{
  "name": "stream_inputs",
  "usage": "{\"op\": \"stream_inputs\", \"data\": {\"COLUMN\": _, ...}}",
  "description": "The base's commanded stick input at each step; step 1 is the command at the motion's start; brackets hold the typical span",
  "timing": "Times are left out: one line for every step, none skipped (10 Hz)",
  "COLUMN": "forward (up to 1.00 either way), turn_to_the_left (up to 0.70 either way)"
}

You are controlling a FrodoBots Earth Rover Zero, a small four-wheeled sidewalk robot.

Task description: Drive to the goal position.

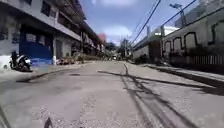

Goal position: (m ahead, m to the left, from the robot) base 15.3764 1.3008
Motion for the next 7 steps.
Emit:
{"op": "stream_inputs", "data": {"forward": 1.0, "turn_to_the_left": -0.28}}
{"op": "stream_inputs", "data": {"forward": 1.0, "turn_to_the_left": -0.28}}
{"op": "stream_inputs", "data": {"forward": 1.0, "turn_to_the_left": -0.28}}
{"op": "stream_inputs", "data": {"forward": 1.0, "turn_to_the_left": -0.28}}
{"op": "stream_inputs", "data": {"forward": 1.0, "turn_to_the_left": -0.28}}
{"op": "stream_inputs", "data": {"forward": 1.0, "turn_to_the_left": -0.28}}
{"op": "stream_inputs", "data": {"forward": 1.0, "turn_to_the_left": -0.28}}
